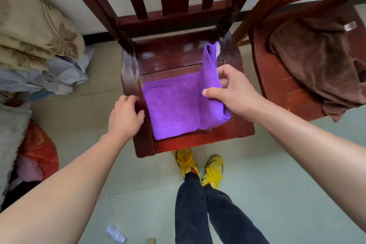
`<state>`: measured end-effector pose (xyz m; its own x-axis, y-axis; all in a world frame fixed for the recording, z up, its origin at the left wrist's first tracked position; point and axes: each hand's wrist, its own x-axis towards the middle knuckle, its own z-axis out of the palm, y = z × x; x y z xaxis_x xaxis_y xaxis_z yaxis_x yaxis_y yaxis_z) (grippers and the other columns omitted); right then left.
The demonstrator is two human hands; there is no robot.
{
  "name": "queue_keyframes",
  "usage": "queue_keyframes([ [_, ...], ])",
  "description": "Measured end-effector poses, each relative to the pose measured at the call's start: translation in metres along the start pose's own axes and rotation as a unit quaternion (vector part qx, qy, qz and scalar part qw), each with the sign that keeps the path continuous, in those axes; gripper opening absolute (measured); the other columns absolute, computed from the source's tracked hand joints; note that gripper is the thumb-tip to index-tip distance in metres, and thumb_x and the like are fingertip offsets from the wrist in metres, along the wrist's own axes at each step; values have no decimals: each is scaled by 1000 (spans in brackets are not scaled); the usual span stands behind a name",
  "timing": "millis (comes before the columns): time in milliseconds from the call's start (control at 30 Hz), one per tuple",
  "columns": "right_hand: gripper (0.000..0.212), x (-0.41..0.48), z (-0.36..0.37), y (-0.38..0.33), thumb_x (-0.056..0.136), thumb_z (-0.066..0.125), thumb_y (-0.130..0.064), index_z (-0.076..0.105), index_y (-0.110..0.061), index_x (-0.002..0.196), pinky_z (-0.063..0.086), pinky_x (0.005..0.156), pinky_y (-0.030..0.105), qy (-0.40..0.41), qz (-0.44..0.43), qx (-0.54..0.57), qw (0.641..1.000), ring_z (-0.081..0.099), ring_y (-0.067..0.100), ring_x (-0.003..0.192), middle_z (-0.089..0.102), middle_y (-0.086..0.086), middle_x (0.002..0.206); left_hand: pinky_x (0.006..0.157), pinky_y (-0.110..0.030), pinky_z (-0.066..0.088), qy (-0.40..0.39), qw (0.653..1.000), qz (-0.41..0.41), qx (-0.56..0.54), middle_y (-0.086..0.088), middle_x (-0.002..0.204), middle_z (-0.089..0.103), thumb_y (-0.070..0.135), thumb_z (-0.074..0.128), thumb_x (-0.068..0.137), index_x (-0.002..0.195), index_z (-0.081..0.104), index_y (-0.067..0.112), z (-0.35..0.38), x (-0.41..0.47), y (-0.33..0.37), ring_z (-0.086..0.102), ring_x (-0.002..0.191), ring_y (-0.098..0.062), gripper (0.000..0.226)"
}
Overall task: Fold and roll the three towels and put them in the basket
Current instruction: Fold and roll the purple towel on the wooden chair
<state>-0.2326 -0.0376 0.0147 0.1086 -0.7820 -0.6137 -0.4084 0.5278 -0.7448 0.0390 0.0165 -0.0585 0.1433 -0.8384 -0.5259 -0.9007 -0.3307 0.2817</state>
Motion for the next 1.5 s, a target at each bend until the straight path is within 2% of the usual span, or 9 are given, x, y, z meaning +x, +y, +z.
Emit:
queue_keyframes([
  [133, 29, 7, 82, -4, 76, 65, -20, 41, -24, 92, 38, 59, 35, 22, -56, -172, 983, 52, 17, 60, 53, -3, 60, 90, -42, 47, -6, 999, -39, -21, -17, 115, 59, 15, 60, 86, 119, 60, 9, -16, -9, -31, 57, 107, -37, 34],
  [367, 41, 33, 164, 26, 84, 59, -20, 38, -11, 119, 39, 62, 36, -31, -13, -374, 927, 58, 38, 87, 57, 7, 87, 87, -42, 50, 17, 996, -68, -56, -12, 108, 65, 18, 58, 87, 112, 63, 10, -19, -21, -72, 60, 99, -33, 27],
  [500, 41, 36, 164, 32, 80, 72, -33, 50, -18, 111, 47, 73, 35, -133, 19, -263, 955, 60, 28, 85, 63, 2, 85, 86, -42, 49, 25, 995, -69, -60, -11, 112, 62, 19, 58, 88, 114, 62, 12, -15, -24, -73, 58, 101, -31, 28],
  [667, 10, 62, 111, 21, 81, 58, -16, 64, -25, 81, 56, 72, 39, 129, 23, -101, 986, 69, 20, 69, 70, 2, 73, 85, -44, 45, 77, 991, 106, 31, -13, 124, 51, 19, 59, 86, 117, 59, 8, -11, -18, -36, 46, 115, -34, 33],
  [800, 14, 87, 91, 9, 86, 58, -10, 63, -22, 87, 50, 55, 23, 27, 124, 42, 991, 69, 11, 66, 70, 0, 79, 114, -43, 25, -27, 966, 215, 139, -12, 160, 9, 44, 71, 78, 149, 26, 18, 9, 0, 3, 7, 148, -29, 88],
  [900, 15, 102, 67, 5, 90, 53, -9, 62, -18, 98, 49, 59, 23, 119, 142, 134, 974, 67, 10, 70, 68, 3, 84, 118, -46, 16, -89, 962, 177, 186, -8, 161, -13, 53, 78, 67, 153, 2, 20, 21, 11, 3, -6, 148, -28, 119],
  [1000, 15, 94, 59, 3, 87, 56, -5, 63, -18, 84, 44, 50, 21, 200, 70, 84, 974, 59, 8, 59, 64, 5, 79, 117, -47, 18, -95, 961, 174, 195, -7, 160, -18, 53, 81, 62, 153, -4, 20, 27, 12, -2, -7, 148, -29, 129],
  [1200, 12, 11, 90, 56, 86, 64, -6, 69, -13, 78, 45, 46, 17, -36, 161, 34, 986, 67, 7, 60, 69, 4, 75, 117, -46, 18, -87, 963, 166, 193, -6, 159, -20, 54, 82, 60, 152, -6, 21, 31, 12, 0, -5, 148, -29, 131],
  [1500, 31, 24, 38, 98, 71, 75, -46, 67, -25, 92, 51, 76, 32, 171, 148, -136, 965, 67, 18, 84, 68, -8, 80, 118, -47, 16, -72, 964, 154, 202, -7, 160, -17, 53, 82, 61, 153, -4, 22, 34, 10, 2, -4, 148, -33, 129],
])
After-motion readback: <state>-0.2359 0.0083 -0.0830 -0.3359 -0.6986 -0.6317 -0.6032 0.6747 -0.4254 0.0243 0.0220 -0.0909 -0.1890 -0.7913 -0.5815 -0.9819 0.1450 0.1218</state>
